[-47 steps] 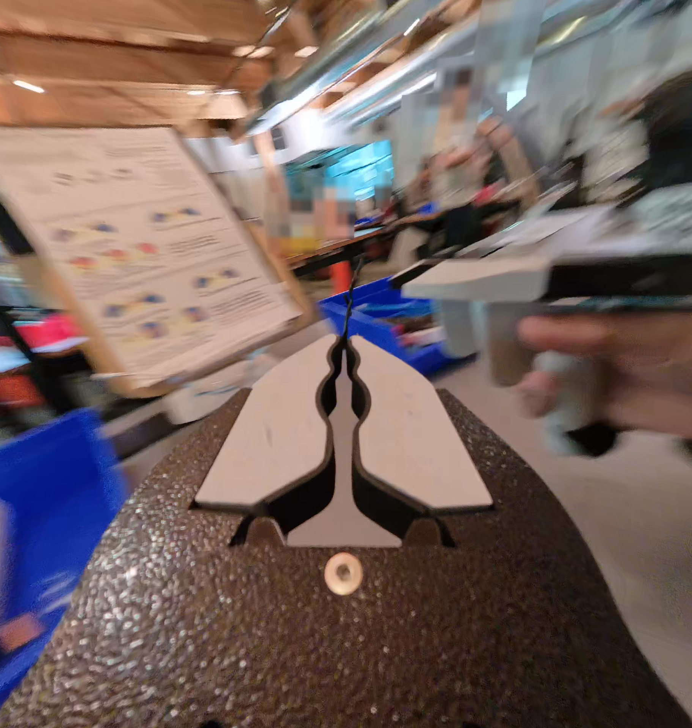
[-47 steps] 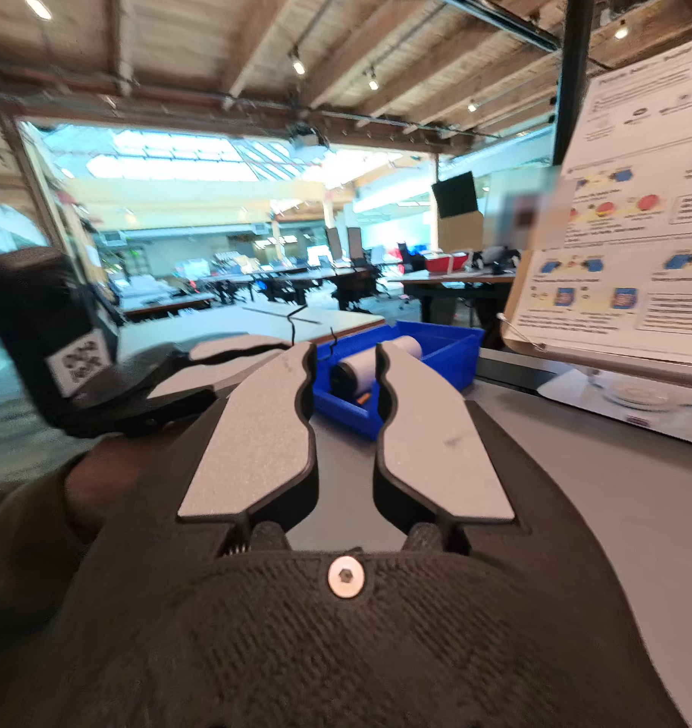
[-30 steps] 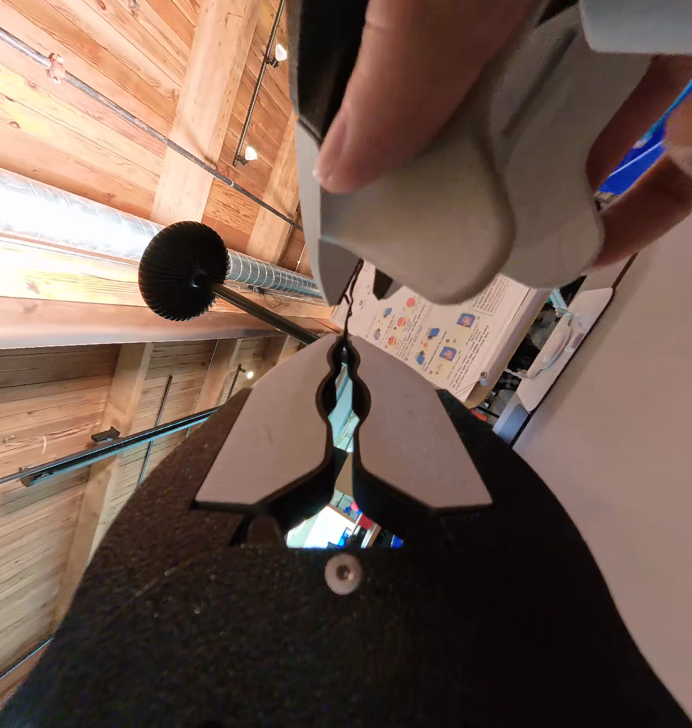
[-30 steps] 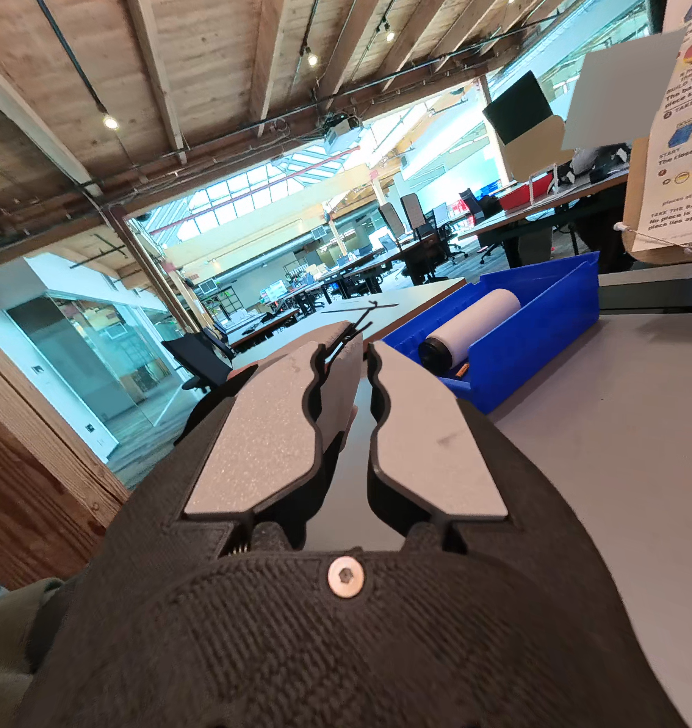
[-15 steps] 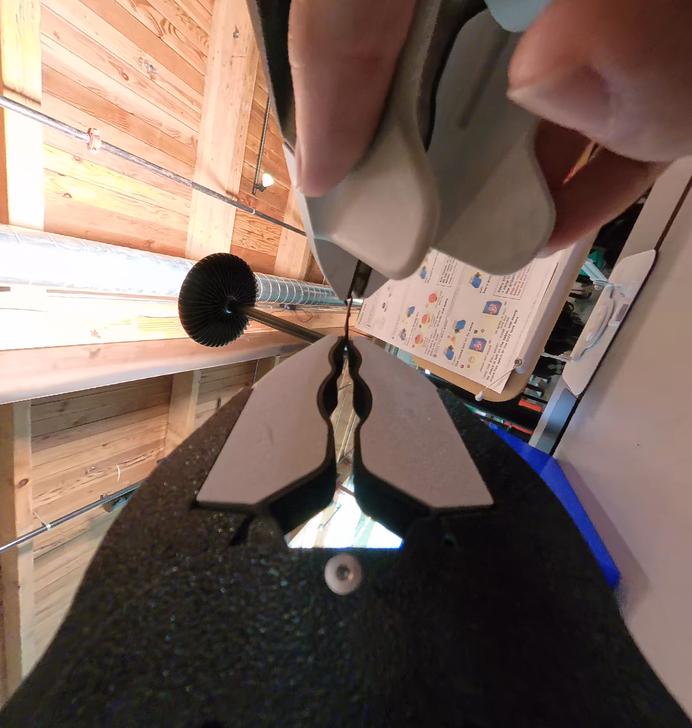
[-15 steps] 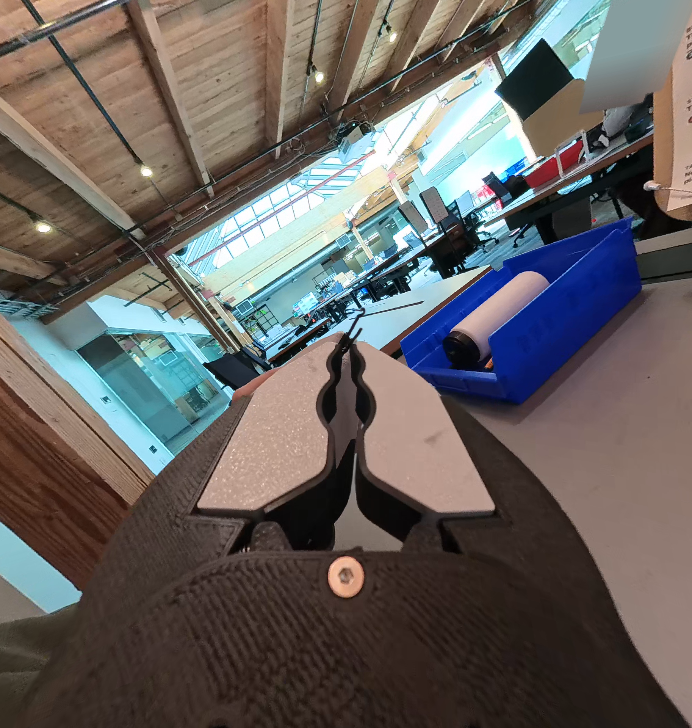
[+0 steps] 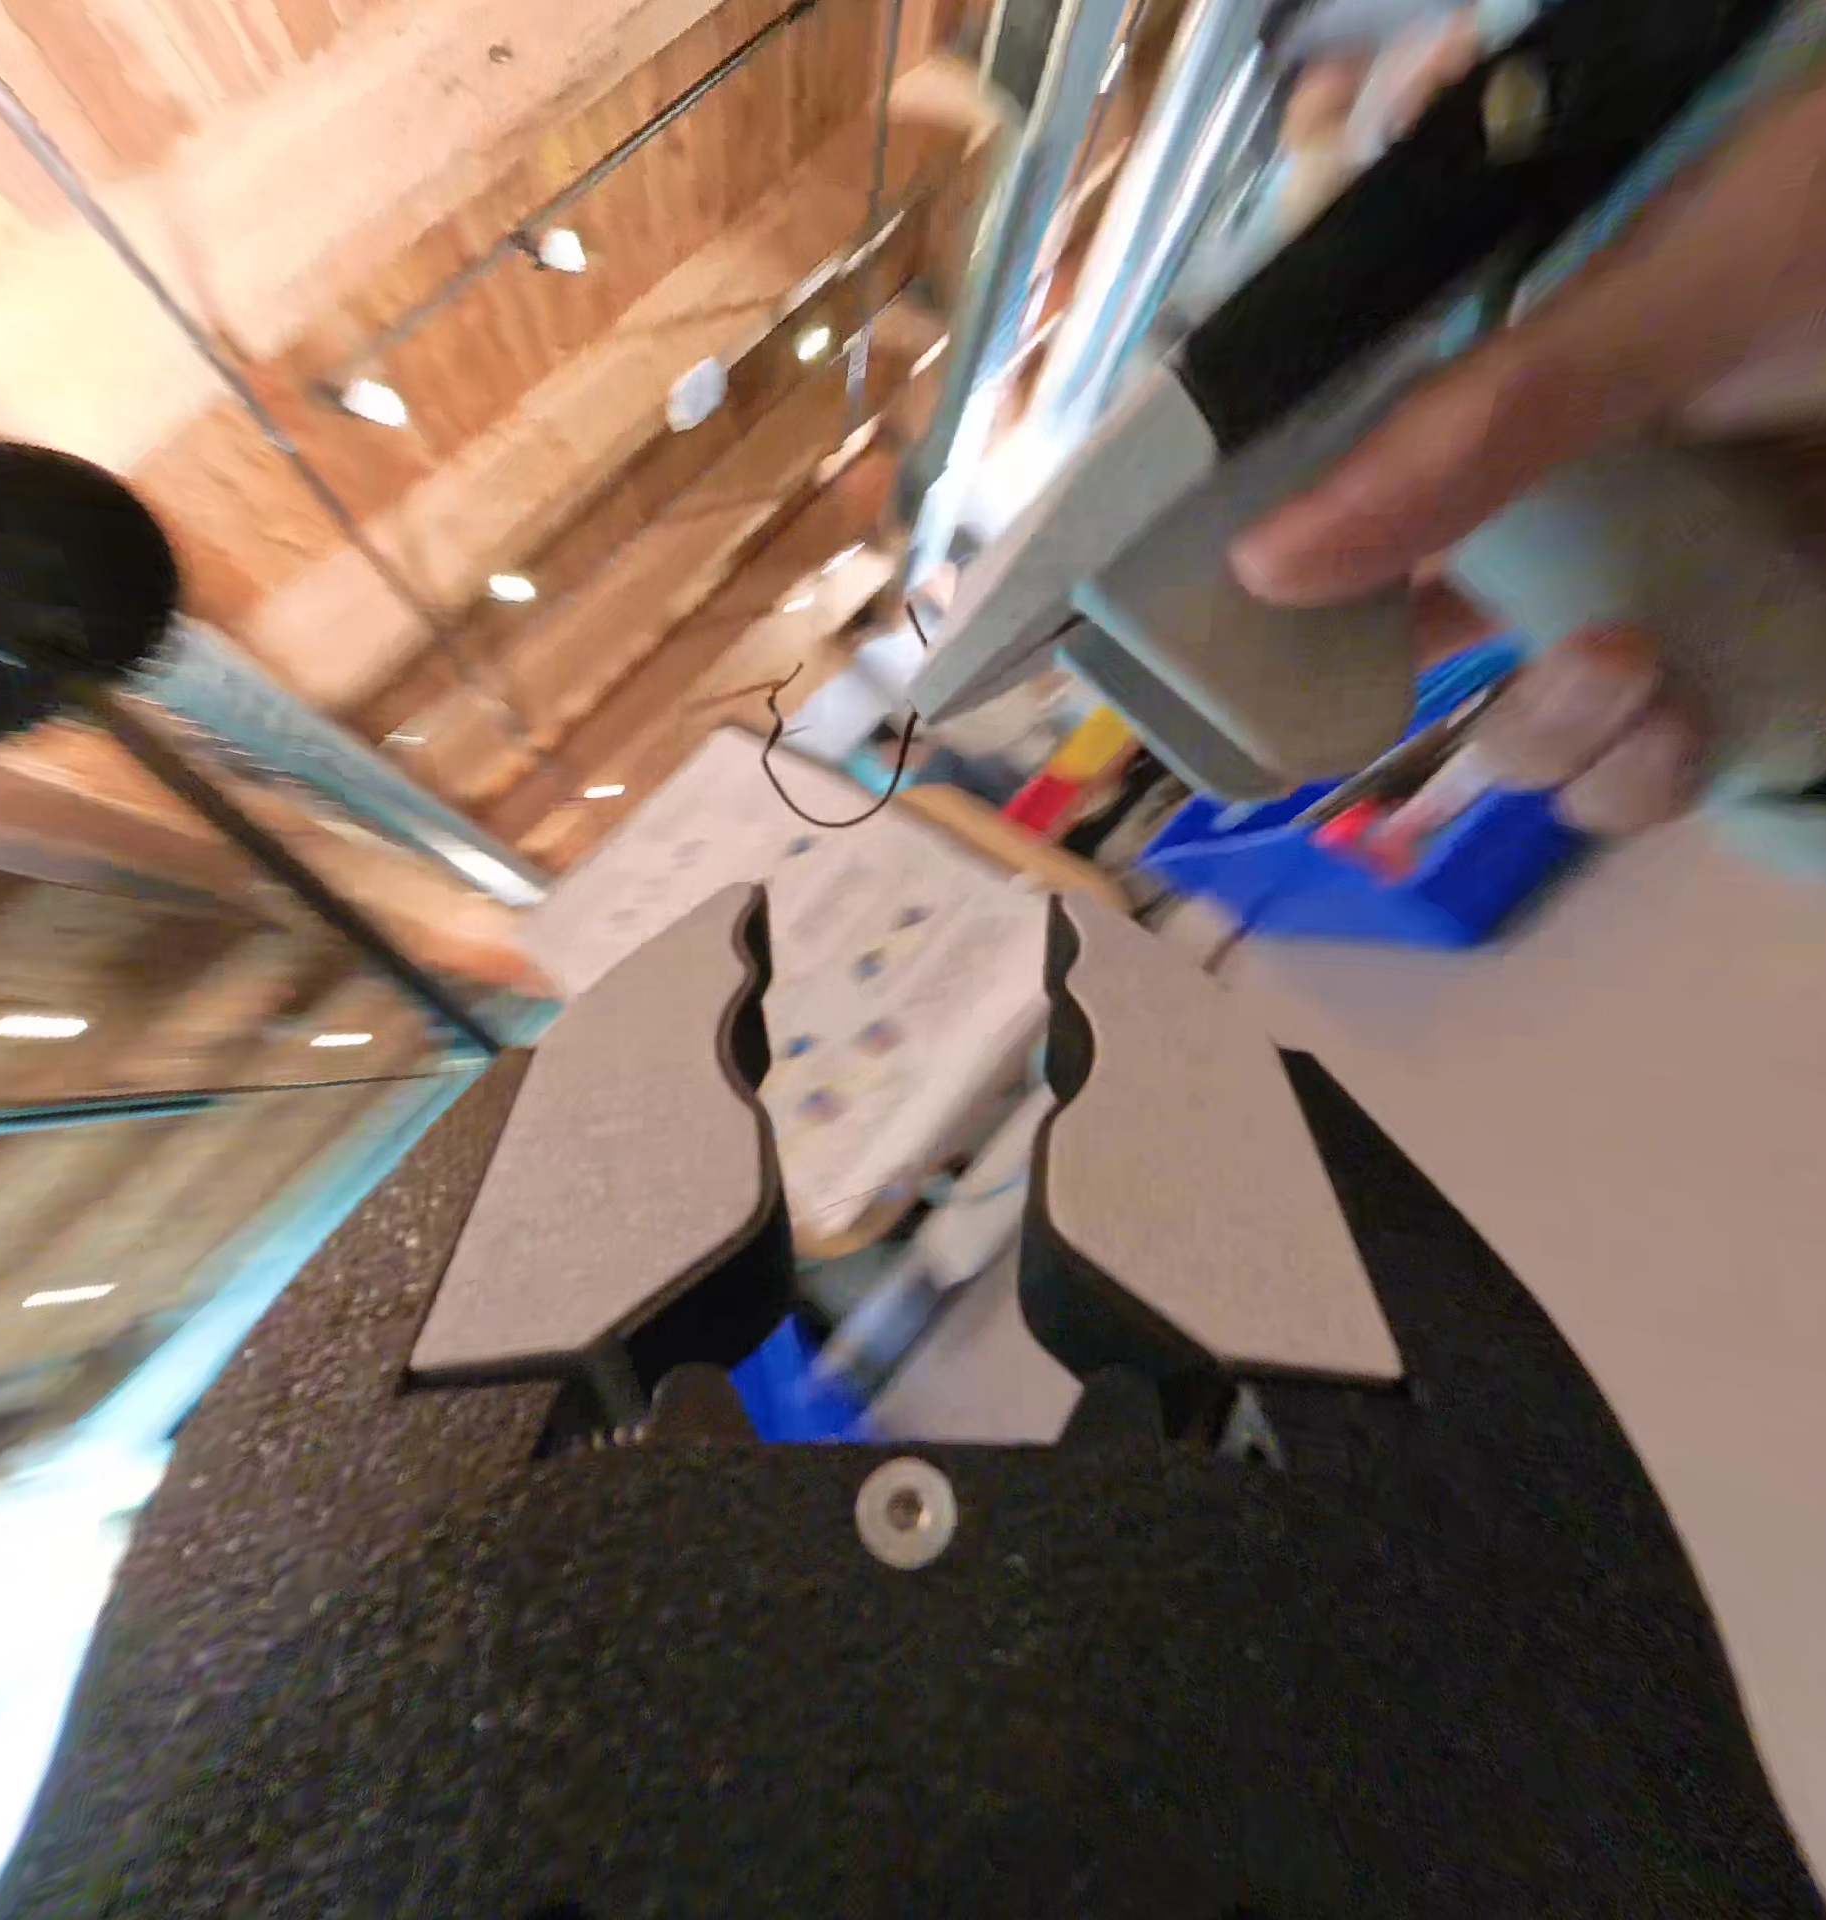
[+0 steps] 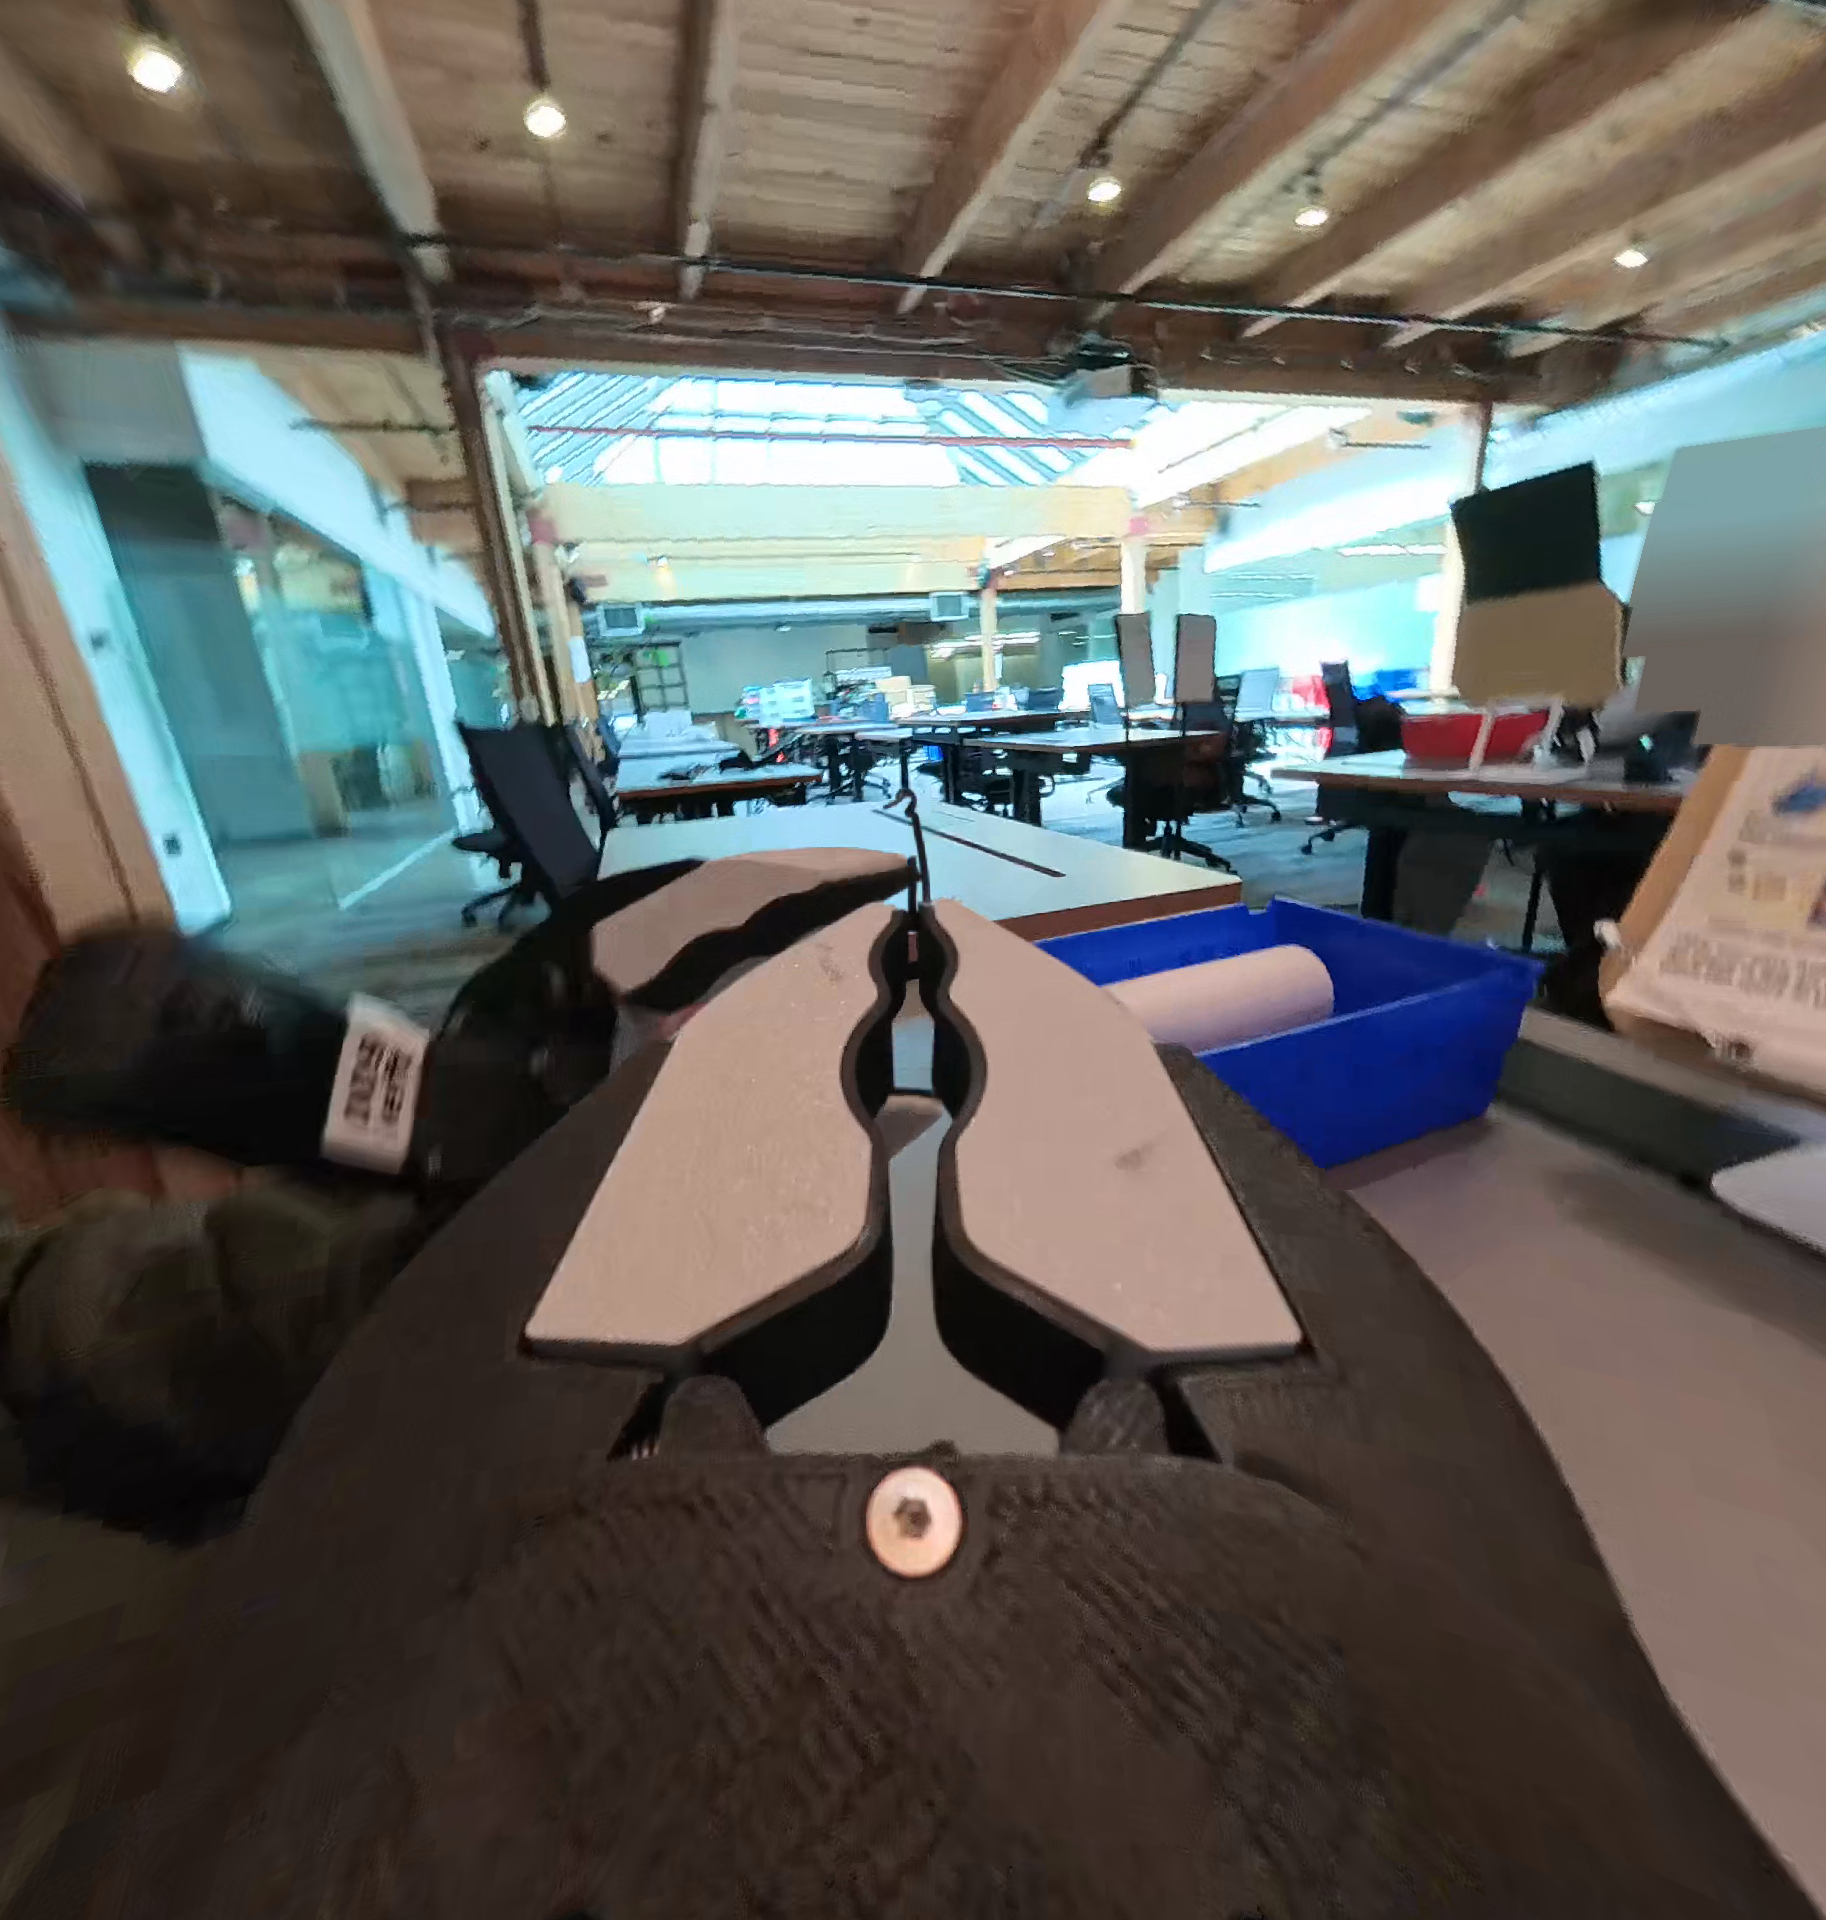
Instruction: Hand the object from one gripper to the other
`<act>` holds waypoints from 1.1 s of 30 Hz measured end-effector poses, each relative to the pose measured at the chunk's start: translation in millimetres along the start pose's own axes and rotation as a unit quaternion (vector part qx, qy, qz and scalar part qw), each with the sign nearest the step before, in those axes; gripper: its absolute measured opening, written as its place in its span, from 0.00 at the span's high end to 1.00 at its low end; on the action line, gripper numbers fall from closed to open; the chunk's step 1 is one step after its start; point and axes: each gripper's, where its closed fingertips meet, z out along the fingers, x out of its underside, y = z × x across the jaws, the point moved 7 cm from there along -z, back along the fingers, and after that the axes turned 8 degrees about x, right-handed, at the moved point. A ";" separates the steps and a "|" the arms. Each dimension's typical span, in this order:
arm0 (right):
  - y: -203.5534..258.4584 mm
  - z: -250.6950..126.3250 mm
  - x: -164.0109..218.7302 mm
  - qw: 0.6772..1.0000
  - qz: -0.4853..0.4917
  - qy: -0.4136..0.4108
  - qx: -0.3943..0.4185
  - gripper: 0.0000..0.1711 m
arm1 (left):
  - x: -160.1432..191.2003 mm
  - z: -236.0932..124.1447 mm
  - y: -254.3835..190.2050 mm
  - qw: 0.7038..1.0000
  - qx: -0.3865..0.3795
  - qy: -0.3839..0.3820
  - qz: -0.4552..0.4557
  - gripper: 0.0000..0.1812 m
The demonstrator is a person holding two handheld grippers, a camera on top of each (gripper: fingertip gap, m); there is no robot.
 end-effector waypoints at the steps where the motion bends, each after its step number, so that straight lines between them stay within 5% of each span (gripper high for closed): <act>1: 1.1 -3.2 -3.8 0.999 -0.026 0.002 -0.023 0.99 | -3.1 -0.6 1.7 0.997 0.039 -0.029 -0.061 0.72; 4: 7.8 -14.9 -8.5 0.988 -0.108 0.026 -0.103 0.99 | -7.5 -1.7 6.2 0.954 0.172 -0.076 -0.232 0.72; 7: 12.4 -25.0 -4.2 0.972 -0.170 0.058 -0.154 0.99 | -10.5 -5.8 5.7 0.879 0.298 -0.104 -0.356 0.73; 11: 10.5 -24.4 -0.9 0.971 -0.164 0.063 -0.159 0.99 | -12.8 -10.5 2.2 0.828 0.368 -0.133 -0.402 0.83; 20: 6.7 -21.6 4.4 0.976 -0.136 0.064 -0.159 0.99 | -8.0 -8.0 4.4 0.840 0.339 -0.137 -0.401 0.98; 27: 0.4 -19.0 8.5 0.981 -0.130 0.069 -0.128 0.96 | -2.5 -6.1 4.3 0.853 0.325 -0.126 -0.388 0.99; 30: -10.4 -17.3 7.0 0.985 -0.128 0.096 -0.058 0.84 | 2.6 -3.8 8.6 0.904 0.261 -0.094 -0.327 0.99; 33: -13.2 -13.2 1.2 0.992 -0.038 0.118 -0.007 0.80 | 6.0 -4.9 14.5 0.977 0.145 -0.041 -0.153 0.99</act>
